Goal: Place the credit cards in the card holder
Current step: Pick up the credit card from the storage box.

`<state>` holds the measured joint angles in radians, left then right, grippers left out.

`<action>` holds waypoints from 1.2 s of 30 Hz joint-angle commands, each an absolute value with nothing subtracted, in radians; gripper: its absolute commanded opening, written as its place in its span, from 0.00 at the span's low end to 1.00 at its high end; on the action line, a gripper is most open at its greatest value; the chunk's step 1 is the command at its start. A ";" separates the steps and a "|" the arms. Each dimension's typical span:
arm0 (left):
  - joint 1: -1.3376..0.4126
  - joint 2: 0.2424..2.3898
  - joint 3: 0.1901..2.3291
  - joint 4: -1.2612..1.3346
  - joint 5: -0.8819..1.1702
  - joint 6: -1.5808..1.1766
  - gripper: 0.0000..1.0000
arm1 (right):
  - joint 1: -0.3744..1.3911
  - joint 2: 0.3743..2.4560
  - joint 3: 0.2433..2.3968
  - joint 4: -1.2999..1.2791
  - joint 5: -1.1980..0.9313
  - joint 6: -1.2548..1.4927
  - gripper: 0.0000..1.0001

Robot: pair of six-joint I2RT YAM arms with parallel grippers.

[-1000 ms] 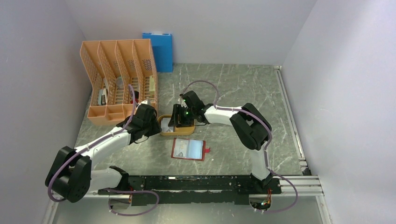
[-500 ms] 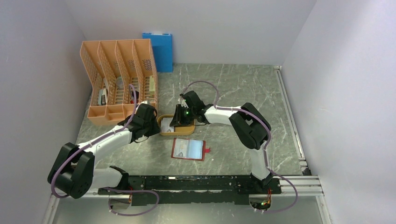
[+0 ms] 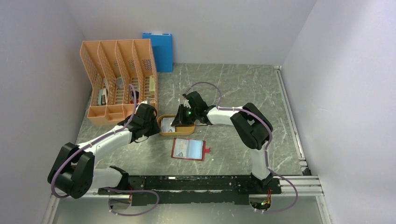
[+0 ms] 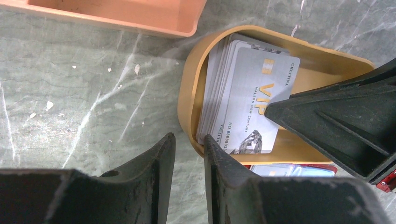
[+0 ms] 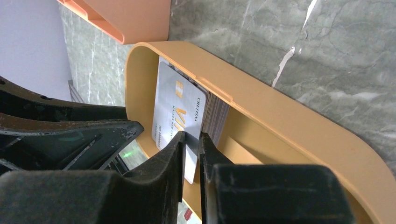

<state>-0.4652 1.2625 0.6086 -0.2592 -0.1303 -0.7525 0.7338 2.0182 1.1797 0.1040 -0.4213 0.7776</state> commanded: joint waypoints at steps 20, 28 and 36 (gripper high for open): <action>-0.454 1.257 0.629 -0.233 -0.135 -0.758 0.33 | 0.703 1.925 1.098 0.119 -0.459 0.825 0.00; -0.454 1.221 0.640 -0.247 -0.126 -0.759 0.32 | 0.701 1.820 1.097 0.045 -0.443 0.849 0.00; -0.454 1.127 0.688 -0.323 -0.127 -0.764 0.31 | 0.689 1.726 1.137 -0.083 -0.472 0.937 0.00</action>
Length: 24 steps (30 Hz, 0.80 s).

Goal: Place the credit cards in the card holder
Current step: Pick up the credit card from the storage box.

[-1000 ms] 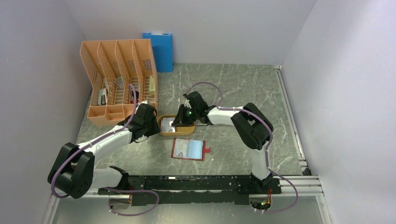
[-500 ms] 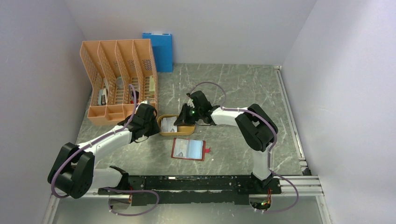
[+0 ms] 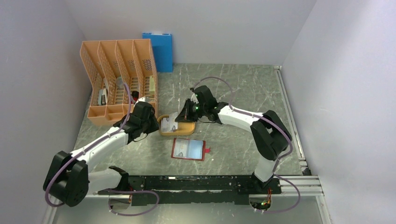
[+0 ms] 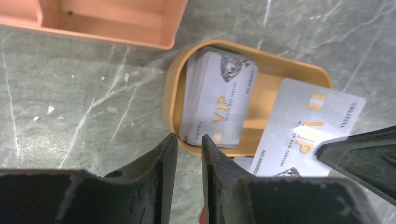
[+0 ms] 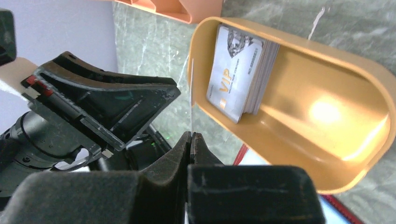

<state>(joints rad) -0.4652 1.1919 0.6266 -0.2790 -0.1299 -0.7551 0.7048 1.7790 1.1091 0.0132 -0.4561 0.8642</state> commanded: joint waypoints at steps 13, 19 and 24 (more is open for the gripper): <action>-0.454 0.809 0.700 -0.483 -0.280 -0.816 0.32 | 0.591 1.514 1.150 -0.285 -0.496 1.381 0.00; -0.454 0.802 0.704 -0.509 -0.251 -0.781 0.30 | 0.586 1.472 1.098 -0.232 -0.547 1.403 0.00; -0.454 0.795 0.689 -0.460 -0.154 -0.709 0.30 | 0.586 1.458 1.150 -0.268 -0.541 1.244 0.00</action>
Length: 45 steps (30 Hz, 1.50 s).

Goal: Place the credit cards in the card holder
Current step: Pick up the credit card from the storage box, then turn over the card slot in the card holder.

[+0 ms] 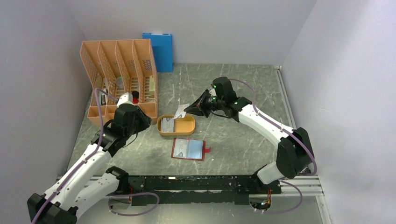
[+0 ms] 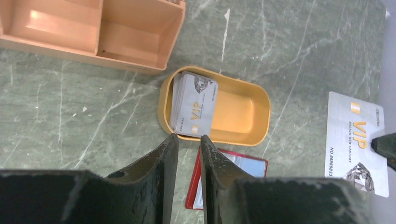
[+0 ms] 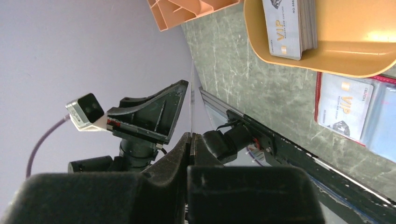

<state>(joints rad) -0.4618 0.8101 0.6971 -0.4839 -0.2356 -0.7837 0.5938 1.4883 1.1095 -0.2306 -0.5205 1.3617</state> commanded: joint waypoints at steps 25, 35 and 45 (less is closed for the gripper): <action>-1.030 1.117 0.625 -0.178 -0.131 -0.635 0.76 | 0.659 1.124 0.542 -0.286 -0.343 0.710 0.00; -1.054 1.309 0.738 -0.165 -0.170 -0.601 0.75 | 0.655 1.155 0.521 -0.231 -0.387 0.752 0.00; -1.091 1.452 0.803 -0.188 -0.223 -0.600 0.75 | 0.650 1.120 0.508 -0.256 -0.376 0.752 0.00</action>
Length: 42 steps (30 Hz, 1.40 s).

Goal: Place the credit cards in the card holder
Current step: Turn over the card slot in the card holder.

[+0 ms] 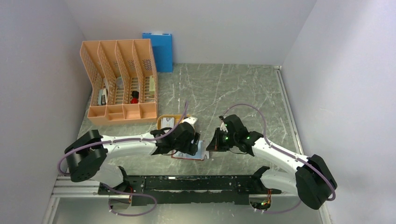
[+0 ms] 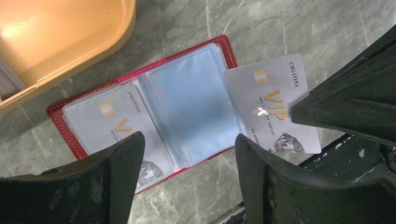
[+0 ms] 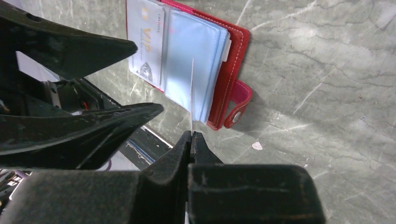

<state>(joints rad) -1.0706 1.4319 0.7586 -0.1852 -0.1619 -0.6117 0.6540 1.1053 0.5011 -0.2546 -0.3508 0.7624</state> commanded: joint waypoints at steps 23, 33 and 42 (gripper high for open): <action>-1.091 1.446 0.730 -0.158 -0.248 -0.642 0.74 | 0.646 1.172 0.465 -0.205 -0.442 0.796 0.00; -1.091 1.490 0.747 -0.127 -0.194 -0.643 0.74 | 0.646 1.212 0.497 -0.142 -0.495 0.784 0.00; -1.091 1.547 0.779 -0.120 -0.183 -0.643 0.65 | 0.645 1.175 0.480 -0.117 -0.510 0.775 0.00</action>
